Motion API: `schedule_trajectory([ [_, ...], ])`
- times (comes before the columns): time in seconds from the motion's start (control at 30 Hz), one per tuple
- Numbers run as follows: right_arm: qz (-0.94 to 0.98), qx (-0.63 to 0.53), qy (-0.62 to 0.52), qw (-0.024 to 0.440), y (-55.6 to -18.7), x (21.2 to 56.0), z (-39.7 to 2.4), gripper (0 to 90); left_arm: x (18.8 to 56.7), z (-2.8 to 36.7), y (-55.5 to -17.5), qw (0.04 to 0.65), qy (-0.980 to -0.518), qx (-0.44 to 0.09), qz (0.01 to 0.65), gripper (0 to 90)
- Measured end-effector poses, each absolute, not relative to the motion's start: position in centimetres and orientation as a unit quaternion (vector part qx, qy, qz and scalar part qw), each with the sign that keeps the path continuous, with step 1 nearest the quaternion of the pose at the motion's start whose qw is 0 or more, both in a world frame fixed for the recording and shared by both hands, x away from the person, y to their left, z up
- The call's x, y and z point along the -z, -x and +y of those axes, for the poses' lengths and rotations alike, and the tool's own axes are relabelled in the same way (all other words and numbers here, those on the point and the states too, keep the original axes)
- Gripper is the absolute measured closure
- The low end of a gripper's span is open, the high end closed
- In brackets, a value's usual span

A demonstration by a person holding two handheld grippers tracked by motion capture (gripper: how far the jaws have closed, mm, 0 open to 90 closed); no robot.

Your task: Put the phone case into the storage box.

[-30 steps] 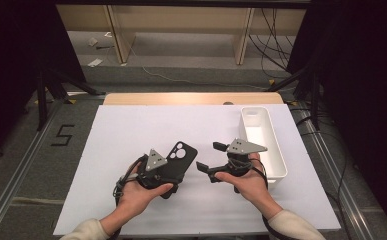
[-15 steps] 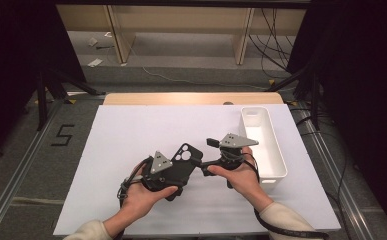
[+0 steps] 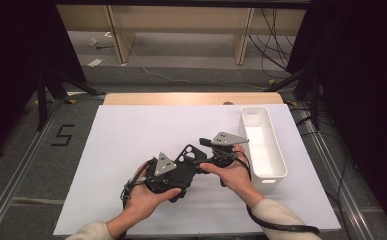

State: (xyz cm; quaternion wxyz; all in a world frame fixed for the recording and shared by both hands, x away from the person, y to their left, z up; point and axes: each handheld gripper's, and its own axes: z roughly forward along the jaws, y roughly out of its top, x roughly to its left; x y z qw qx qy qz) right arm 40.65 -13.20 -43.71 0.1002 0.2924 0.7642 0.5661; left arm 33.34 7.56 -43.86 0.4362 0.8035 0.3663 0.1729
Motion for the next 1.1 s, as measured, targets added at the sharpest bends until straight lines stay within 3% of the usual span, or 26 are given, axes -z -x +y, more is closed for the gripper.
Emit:
schedule_trajectory([
  [1.1, 0.757, -0.573, -0.307, 0.058, -41.3, 44.5, -12.1, 24.1, 43.7, 7.4, -33.1, 0.443, -0.804, -0.177, 0.353, 15.5],
])
